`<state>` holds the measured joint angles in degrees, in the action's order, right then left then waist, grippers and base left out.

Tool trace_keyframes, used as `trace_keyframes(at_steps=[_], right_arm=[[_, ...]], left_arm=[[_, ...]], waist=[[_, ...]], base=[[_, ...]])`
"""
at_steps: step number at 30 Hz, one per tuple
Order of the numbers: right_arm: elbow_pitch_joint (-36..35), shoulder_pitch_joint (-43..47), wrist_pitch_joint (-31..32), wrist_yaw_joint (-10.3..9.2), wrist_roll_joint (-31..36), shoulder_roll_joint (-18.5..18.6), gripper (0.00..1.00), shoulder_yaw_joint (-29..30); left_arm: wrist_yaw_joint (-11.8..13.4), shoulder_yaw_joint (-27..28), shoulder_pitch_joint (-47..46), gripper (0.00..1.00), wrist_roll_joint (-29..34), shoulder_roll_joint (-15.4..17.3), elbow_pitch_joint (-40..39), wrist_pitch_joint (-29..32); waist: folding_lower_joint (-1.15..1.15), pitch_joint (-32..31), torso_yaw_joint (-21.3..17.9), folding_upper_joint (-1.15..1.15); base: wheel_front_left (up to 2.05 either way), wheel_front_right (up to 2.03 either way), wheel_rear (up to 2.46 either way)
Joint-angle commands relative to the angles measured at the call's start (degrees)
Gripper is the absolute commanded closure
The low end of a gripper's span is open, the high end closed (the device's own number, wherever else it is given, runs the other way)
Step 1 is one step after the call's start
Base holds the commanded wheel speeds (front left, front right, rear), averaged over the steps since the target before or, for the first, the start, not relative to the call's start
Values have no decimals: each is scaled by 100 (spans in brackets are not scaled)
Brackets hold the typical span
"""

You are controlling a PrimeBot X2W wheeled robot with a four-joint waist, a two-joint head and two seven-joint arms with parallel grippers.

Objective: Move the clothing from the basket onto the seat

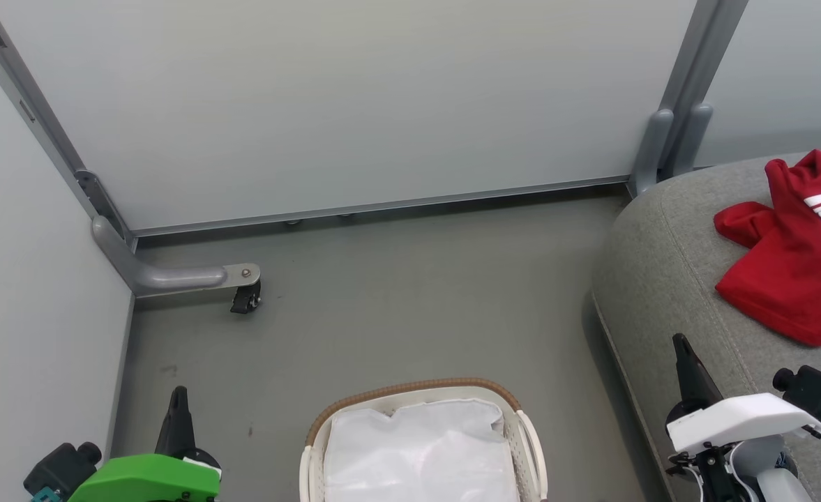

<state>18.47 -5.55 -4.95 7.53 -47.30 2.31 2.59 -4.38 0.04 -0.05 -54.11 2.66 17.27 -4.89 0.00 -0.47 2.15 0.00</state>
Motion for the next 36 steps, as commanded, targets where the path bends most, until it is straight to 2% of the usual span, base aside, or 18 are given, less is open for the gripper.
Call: trace_keyframes(at_steps=[1, 36], right_arm=[[-101, -86, 52, -3, -185, 38, 100, 29], [-293, -96, 623, -4, -2409, 56, 100, 224]], left_arm=[[-43, 49, -188, 100, -172, 18, -77, 39], [-186, 363, -439, 100, -2055, 26, -213, 614]], waist=[[0, 1, -3, 0], [0, 28, -93, 0]], base=[[0, 0, 0], [0, 0, 0]])
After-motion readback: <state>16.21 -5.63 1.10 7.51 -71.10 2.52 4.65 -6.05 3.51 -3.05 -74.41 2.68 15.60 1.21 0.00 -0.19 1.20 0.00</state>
